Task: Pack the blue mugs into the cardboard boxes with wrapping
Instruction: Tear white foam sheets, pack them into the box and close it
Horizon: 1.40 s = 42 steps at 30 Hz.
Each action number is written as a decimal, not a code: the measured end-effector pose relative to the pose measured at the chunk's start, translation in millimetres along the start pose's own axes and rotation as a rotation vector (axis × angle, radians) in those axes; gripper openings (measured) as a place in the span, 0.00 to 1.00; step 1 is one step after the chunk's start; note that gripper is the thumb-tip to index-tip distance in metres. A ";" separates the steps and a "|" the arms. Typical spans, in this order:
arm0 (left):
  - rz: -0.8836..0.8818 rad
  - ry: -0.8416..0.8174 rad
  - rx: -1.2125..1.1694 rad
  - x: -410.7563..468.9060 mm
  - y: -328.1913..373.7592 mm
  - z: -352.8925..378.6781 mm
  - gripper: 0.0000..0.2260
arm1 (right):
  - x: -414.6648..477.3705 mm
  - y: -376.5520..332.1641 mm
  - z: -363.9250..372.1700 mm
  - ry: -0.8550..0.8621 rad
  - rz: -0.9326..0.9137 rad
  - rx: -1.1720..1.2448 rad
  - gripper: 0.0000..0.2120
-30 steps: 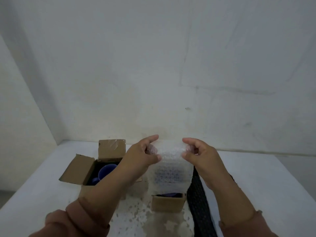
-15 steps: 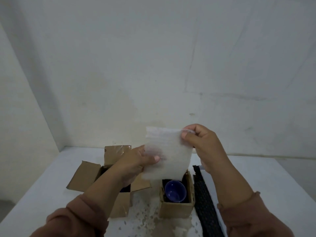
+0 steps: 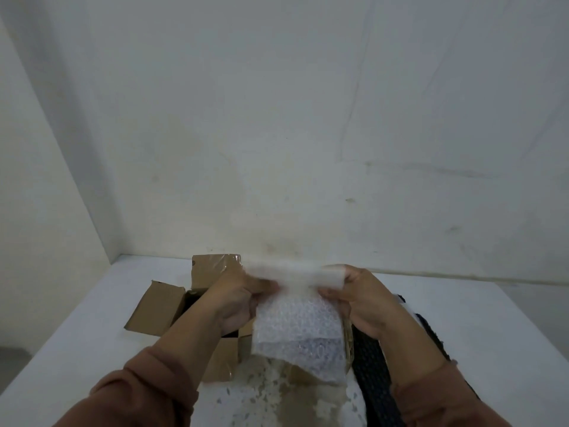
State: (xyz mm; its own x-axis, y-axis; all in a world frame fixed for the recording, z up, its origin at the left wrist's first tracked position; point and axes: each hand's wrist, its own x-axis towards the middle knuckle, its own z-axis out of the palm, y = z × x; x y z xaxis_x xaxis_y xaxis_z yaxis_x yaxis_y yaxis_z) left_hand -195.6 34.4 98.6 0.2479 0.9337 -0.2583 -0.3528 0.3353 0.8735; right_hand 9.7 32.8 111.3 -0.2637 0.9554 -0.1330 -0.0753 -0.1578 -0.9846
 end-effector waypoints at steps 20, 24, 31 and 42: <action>-0.295 0.011 0.334 33.4 -33.2 18.9 0.08 | 1.7 20.8 -42.3 -0.076 0.102 -0.503 0.12; -0.287 0.097 0.230 46.2 -47.3 30.9 0.18 | 8.8 45.3 -45.1 0.118 0.134 -0.483 0.14; -0.129 0.245 0.749 61.6 -88.3 42.6 0.28 | 20.5 88.9 -47.0 0.316 0.213 -0.647 0.07; 0.338 0.230 1.800 69.8 -120.6 25.2 0.22 | 31.2 101.0 -48.4 0.117 0.153 -1.344 0.16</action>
State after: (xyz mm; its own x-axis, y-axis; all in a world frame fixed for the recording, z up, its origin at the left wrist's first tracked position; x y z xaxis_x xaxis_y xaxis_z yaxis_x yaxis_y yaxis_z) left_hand -113.0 55.9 -14.4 0.2123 0.9730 0.0907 0.9565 -0.2259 0.1845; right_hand 40.4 58.8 2.2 -0.0968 0.9764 -0.1929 0.9534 0.0353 -0.2996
